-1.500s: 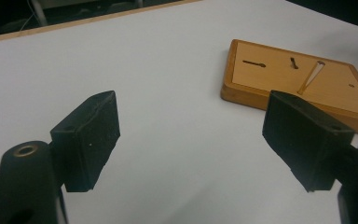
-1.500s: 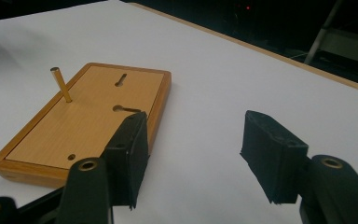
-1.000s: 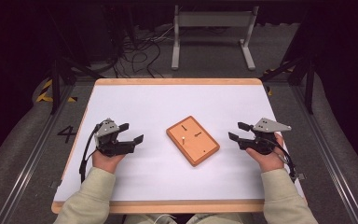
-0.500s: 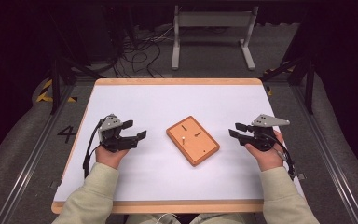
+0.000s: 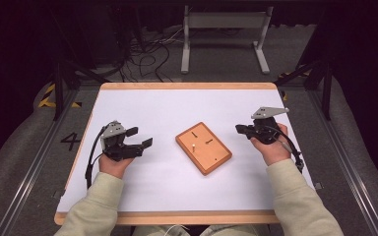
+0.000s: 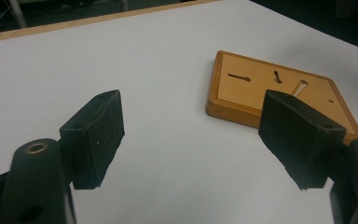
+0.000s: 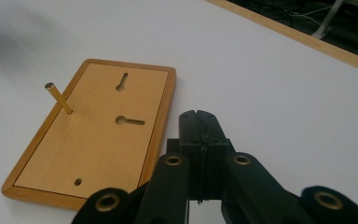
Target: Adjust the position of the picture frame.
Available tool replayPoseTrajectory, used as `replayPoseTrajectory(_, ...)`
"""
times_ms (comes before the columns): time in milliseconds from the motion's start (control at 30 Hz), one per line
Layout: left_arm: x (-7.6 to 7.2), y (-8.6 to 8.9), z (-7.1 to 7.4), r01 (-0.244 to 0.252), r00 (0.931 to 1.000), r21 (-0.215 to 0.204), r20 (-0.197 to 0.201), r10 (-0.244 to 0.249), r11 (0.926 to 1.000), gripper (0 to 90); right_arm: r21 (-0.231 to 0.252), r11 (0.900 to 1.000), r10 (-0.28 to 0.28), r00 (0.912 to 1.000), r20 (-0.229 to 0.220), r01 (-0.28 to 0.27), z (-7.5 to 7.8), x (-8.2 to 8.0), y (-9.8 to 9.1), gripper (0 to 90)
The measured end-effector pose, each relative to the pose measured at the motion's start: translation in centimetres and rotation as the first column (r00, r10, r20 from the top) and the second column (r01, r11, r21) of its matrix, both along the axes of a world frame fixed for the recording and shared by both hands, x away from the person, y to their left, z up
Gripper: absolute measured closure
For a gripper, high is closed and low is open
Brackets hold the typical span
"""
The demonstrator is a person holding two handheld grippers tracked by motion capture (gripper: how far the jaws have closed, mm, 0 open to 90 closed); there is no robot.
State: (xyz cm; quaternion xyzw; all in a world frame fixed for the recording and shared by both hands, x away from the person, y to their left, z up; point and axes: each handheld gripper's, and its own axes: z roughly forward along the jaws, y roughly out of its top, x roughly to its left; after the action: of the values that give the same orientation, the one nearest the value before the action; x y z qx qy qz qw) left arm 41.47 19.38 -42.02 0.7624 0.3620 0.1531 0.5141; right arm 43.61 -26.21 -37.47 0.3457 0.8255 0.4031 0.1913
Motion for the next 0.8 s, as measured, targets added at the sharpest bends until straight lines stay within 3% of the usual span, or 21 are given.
replayPoseTrajectory(133,-0.2,0.3,0.0,-0.012,0.9999,-0.006,-0.002,0.012,0.9999,22.5,-0.019,0.9997,0.016,0.9997,-0.020,-0.017,0.2,0.8,0.8,90.0)
replayPoseTrajectory(300,-0.7,0.8,-0.3,-0.024,0.9997,0.018,0.001,0.024,0.9995,22.5,-0.053,0.9976,0.042,0.9975,-0.056,-0.045,0.4,2.1,2.1,90.0)
replayPoseTrajectory(567,-1.8,2.3,-0.5,-0.081,0.9966,0.025,-0.009,0.081,0.9964,22.7,-0.078,0.9964,0.025,0.9951,-0.095,-0.033,0.1,4.6,4.3,90.0)
replayPoseTrajectory(800,-2.2,2.9,-0.7,-0.096,0.9951,0.035,-0.017,0.097,0.9947,22.8,-0.105,0.9939,0.021,0.9924,-0.121,-0.034,-0.4,6.4,6.1,90.0)
